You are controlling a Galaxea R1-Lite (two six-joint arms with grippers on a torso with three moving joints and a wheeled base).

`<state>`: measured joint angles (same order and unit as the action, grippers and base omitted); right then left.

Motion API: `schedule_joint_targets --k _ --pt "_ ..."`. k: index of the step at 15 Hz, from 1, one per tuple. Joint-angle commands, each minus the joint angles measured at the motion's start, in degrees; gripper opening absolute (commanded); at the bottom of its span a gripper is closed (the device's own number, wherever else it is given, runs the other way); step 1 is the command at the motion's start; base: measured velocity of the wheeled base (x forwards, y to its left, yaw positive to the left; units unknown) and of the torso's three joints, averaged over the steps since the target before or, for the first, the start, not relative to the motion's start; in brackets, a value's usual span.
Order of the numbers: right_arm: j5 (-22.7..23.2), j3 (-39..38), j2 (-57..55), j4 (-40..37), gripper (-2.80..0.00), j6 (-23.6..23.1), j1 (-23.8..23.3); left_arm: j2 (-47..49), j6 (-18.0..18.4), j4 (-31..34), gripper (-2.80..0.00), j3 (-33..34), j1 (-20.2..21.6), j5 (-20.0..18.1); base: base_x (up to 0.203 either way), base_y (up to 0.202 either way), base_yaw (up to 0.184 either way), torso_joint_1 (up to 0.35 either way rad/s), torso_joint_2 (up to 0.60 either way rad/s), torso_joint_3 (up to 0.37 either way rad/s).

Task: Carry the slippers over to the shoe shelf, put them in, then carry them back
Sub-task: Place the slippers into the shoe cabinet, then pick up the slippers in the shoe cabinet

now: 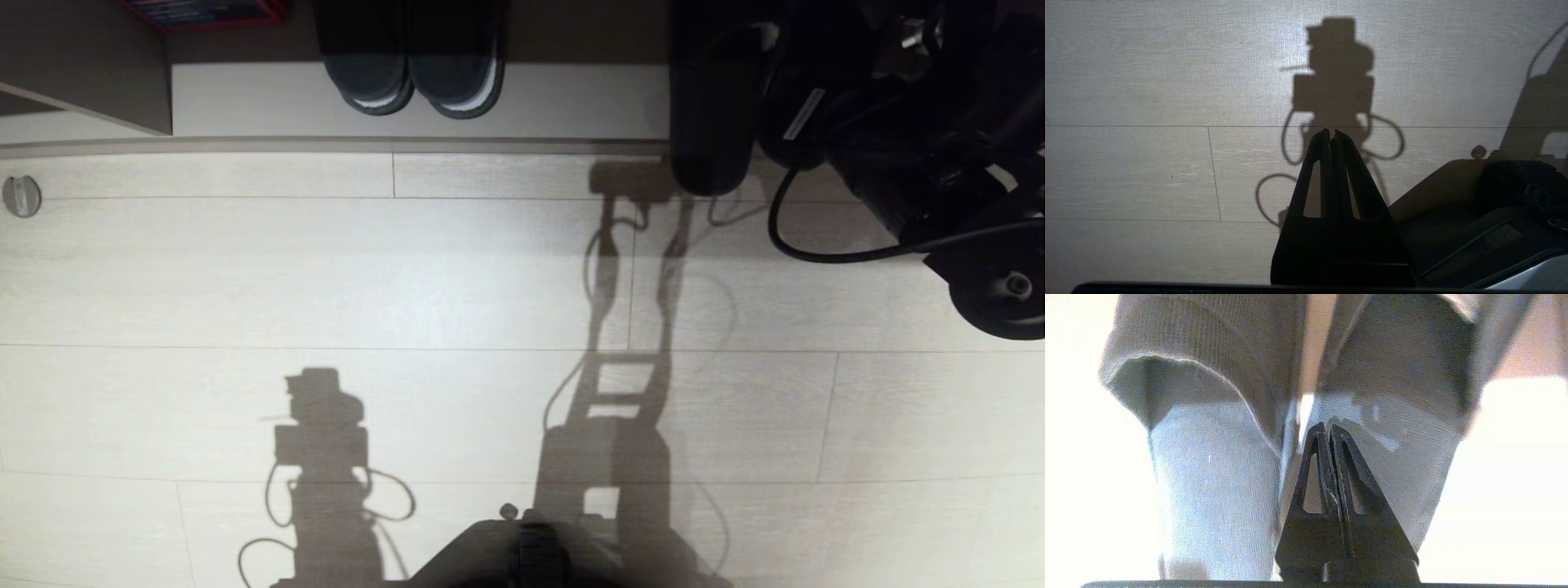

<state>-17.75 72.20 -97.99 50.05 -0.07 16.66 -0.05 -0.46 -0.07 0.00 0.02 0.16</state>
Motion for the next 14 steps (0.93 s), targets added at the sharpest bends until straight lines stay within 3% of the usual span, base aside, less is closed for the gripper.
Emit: schedule_joint_targets --k 1,10,14 --pt "0.3 -3.1 3.8 0.4 -2.80 0.0 0.1 0.0 0.0 0.0 -2.80 0.1 0.0 0.0 0.000 0.000 0.000 0.000 0.00 0.000" --pt "3.9 -34.4 27.0 0.4 -2.80 -4.3 4.3 0.0 0.1 0.0 -2.80 0.0 0.0 0.0 0.000 0.000 0.000 0.000 0.00 0.000" --pt "4.2 -43.6 39.1 -0.6 -2.80 -5.0 4.4 0.0 0.1 0.0 -2.80 0.1 0.1 0.0 0.000 0.000 0.000 0.000 0.00 0.000"
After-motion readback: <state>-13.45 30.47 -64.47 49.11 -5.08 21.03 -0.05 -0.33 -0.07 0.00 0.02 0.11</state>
